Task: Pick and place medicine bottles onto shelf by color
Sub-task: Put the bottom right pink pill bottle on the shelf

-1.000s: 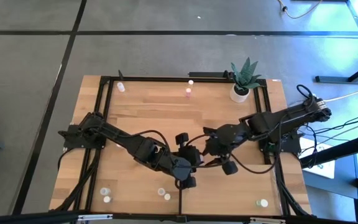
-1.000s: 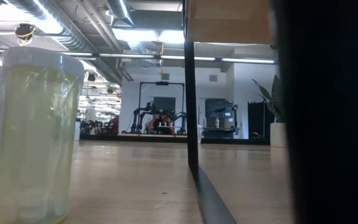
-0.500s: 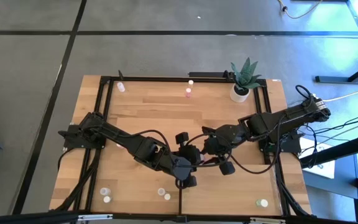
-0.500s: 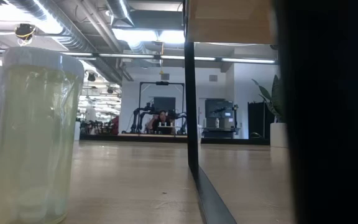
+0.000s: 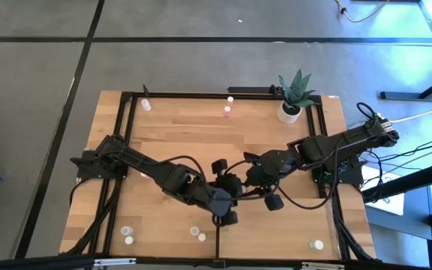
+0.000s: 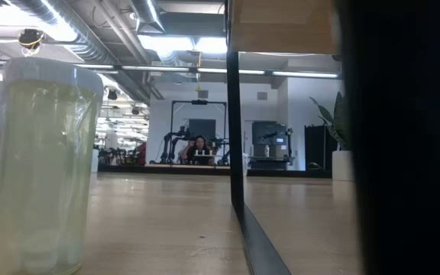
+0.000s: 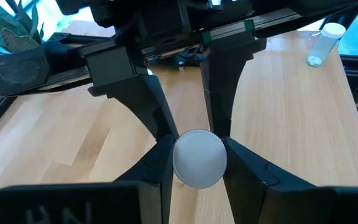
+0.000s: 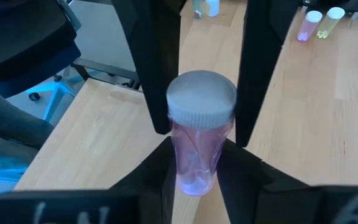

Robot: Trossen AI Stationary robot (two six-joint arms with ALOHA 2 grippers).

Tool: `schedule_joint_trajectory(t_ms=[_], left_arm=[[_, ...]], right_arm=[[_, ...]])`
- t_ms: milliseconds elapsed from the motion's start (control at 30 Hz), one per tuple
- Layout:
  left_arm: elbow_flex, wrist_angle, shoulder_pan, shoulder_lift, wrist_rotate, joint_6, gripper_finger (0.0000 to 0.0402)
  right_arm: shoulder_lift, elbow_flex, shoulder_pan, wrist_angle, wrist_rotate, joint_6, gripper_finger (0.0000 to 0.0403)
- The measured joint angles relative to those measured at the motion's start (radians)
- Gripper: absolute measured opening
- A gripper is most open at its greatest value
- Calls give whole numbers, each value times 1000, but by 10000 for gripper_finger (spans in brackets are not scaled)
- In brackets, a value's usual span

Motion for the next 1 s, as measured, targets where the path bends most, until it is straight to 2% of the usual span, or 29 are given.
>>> schedule_joint_trajectory(t_ms=[633,833,1000], left_arm=[[0,1,7,0,17,-8,144],[0,1,15,0,61,-65,146],[0,1,17,0,66,-41,146]], right_arm=[[0,0,0,15,2,-19,103],[0,0,0,7,0,-19,103],[0,0,0,7,-1,-19,103]])
